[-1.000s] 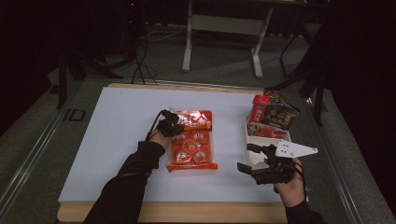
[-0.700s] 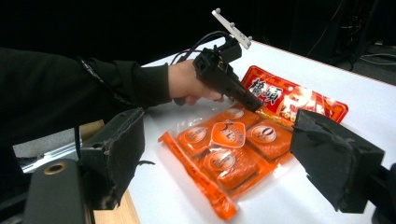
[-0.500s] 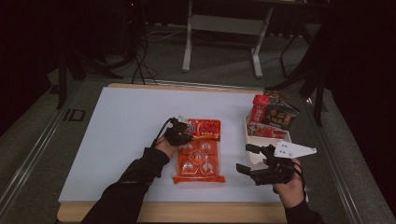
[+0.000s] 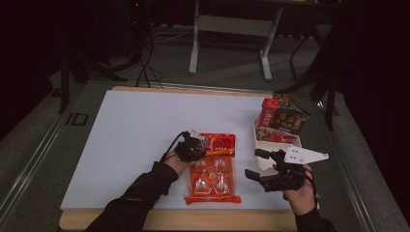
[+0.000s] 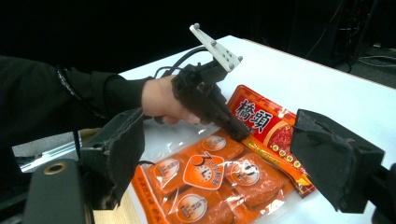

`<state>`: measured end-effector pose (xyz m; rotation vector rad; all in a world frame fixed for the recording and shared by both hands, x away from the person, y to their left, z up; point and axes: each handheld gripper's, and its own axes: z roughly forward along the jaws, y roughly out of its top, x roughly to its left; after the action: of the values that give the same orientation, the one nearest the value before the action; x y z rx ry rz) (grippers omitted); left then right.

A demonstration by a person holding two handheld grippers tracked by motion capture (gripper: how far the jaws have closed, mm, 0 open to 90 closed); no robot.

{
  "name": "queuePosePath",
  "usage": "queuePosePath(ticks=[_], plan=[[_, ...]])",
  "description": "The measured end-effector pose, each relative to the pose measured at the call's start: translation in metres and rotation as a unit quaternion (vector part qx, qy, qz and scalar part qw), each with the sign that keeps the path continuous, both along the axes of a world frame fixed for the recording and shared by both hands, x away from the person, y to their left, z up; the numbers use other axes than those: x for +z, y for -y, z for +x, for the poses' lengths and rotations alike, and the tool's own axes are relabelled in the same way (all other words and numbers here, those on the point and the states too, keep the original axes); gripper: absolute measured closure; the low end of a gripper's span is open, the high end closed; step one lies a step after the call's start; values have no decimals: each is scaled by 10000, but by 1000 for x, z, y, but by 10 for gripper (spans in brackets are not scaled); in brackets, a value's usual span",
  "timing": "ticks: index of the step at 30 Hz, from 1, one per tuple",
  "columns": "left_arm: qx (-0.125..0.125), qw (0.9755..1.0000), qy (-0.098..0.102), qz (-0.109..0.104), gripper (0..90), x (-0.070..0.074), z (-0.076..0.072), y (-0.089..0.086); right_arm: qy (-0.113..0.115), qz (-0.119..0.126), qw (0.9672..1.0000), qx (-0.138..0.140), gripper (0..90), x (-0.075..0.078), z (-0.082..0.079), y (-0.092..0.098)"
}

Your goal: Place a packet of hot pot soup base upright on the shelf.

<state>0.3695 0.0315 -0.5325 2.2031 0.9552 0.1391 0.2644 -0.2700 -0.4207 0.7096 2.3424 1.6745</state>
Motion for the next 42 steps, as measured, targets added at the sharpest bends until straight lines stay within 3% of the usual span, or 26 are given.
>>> queuePosePath(ticks=[8, 10, 11, 12, 17, 24, 28, 30, 34, 37, 40, 42], plan=[[-68, 10000, 9, 4, 898, 1, 0, 0, -15, -23, 10000, 13, 178, -1, 1, -1], [-55, 10000, -32, -44, 896, 2, 0, -1, -13, -17, 10000, 8, 178, -1, 1, -2], [-8, 9998, -121, -166, 896, 4, 2, -3, -20, -14, 10000, 9, 178, -1, 1, -2], [-23, 9996, -178, -205, 808, 6, 3, -5, -15, -24, 10000, 7, 178, -1, 1, -2], [-7, 9992, -204, -332, 685, 18, -1, -15, -12, -40, 10000, 14, 178, -1, 0, -2], [170, 9987, -105, -472, 664, 29, -2, -39, 5, -70, 10000, 12, 178, 0, -1, -3], [306, 9980, -144, -542, 604, 31, -2, -51, 6, -90, 10000, 9, 178, 0, -1, -3], [376, 9968, -189, -678, 600, 32, -1, -62, 2, -107, 9999, 8, 178, -1, -1, -4], [383, 9955, -264, -829, 502, 30, 0, -70, 0, -125, 9999, 21, 178, -1, -1, -5], [523, 9925, -150, -1098, 476, 27, 0, -80, 25, -164, 9999, 20, 178, -1, -1, -6], [550, 9900, 248, -1272, 479, 23, 0, -87, 20, -166, 9999, 15, 179, -1, -1, -5], [514, 9906, 441, -1188, 478, 21, 0, -89, 17, -156, 9999, 12, 178, -1, -1, -5]])
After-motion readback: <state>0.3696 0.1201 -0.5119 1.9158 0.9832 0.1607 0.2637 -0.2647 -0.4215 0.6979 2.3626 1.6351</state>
